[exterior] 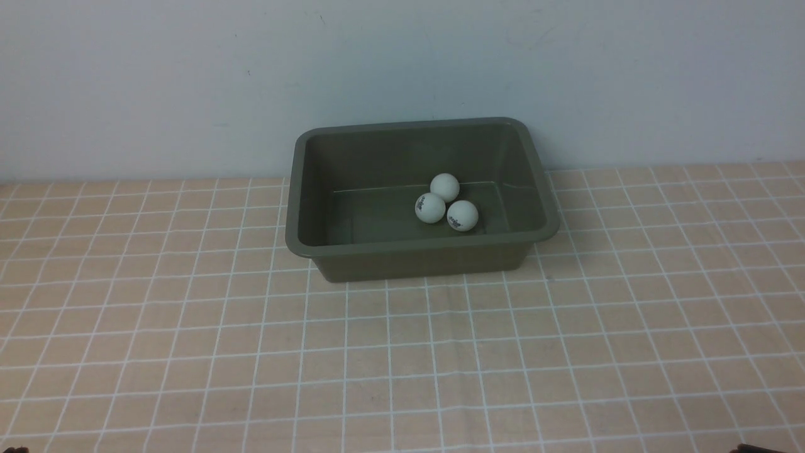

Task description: Put the table tennis balls into the box on the light coffee tablecloth.

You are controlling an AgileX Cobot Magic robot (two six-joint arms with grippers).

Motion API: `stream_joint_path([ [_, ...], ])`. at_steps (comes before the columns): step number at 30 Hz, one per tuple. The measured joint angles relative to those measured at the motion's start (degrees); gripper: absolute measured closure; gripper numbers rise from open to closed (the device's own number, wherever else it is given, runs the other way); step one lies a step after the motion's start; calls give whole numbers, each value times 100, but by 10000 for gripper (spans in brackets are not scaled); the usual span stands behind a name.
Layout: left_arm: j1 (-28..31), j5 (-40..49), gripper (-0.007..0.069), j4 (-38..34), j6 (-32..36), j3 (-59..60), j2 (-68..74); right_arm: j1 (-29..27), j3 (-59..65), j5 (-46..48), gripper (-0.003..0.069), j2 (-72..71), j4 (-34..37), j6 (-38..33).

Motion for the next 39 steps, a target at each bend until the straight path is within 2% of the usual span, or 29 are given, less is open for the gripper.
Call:
stream_joint_path([
  [39, 0, 7, 683, 12, -73, 0, -11, -6, 0, 38, 674, -125, 0, 0],
])
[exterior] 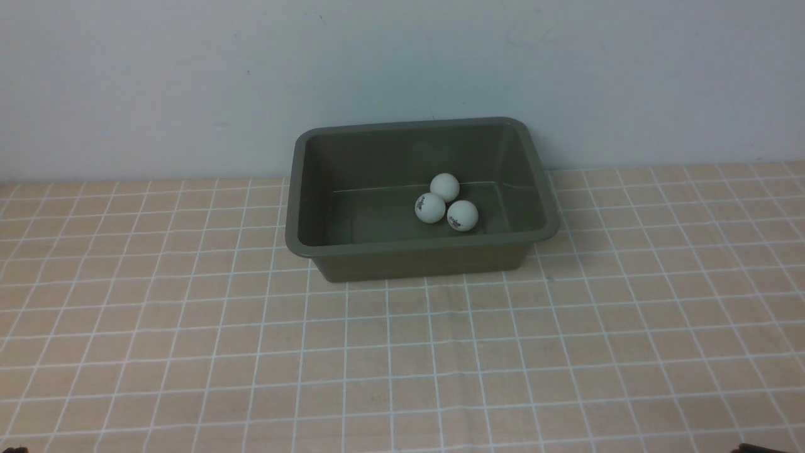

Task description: Put the table tennis balls into the box on the light coffee tablecloth.

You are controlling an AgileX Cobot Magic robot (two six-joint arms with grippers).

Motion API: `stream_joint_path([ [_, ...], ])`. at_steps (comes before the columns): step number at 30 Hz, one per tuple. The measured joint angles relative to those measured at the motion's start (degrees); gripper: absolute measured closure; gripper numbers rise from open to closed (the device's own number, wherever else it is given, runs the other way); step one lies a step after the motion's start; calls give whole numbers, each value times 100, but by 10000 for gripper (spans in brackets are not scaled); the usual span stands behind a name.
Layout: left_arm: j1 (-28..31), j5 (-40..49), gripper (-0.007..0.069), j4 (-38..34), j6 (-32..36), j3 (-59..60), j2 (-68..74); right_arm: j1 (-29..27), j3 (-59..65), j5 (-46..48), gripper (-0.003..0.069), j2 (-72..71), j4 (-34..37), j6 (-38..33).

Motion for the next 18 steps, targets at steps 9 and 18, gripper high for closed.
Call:
stream_joint_path([
  [9, 0, 0, 683, 0, 0, 0, 0, -1461, 0, -270, 674, -724, 105, -118],
  [18, 0, 0, 683, 0, 0, 0, 0, -2448, 0, -239, 674, -1919, -31, -108],
])
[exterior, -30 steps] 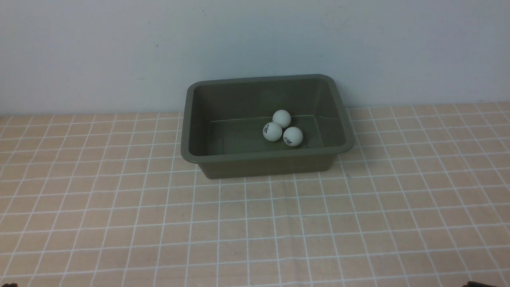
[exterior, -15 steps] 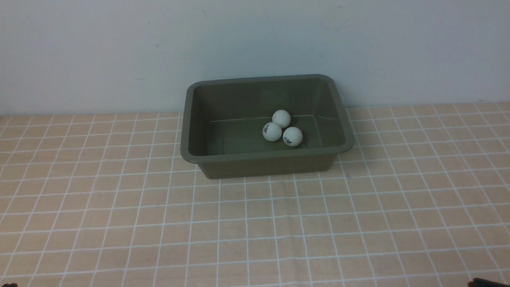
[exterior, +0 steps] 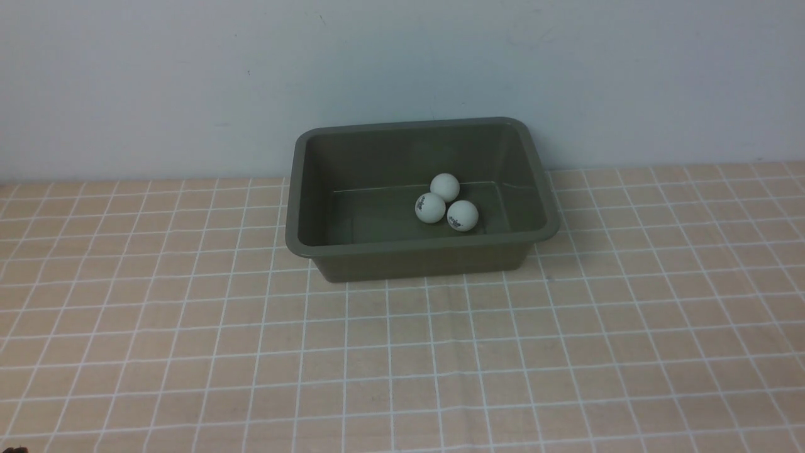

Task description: Put the table tennis balls into the box on the light coffee tablecloth.

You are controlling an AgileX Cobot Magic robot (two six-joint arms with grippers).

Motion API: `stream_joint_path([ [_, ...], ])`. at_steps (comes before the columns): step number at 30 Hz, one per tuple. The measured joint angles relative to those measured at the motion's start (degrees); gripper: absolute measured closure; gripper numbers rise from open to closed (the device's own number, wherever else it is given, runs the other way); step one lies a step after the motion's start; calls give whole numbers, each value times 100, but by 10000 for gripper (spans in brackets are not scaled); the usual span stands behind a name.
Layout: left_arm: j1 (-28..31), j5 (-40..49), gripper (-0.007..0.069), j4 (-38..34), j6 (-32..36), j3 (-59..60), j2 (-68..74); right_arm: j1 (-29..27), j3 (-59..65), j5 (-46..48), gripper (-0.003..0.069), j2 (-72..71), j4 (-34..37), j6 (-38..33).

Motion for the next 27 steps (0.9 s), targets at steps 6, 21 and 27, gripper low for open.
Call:
stream_joint_path([
  [6, 0, 1, 683, 0, 0, 0, 0, -4, 76, -6, 674, -428, -34, -1],
  [21, 0, 7, 683, 0, 0, -5, 0, -4, 1124, -316, 674, -428, 32, 24],
  [27, 0, 7, 683, 0, 0, -5, 0, -4, 1124, -320, 674, -428, 39, 24],
])
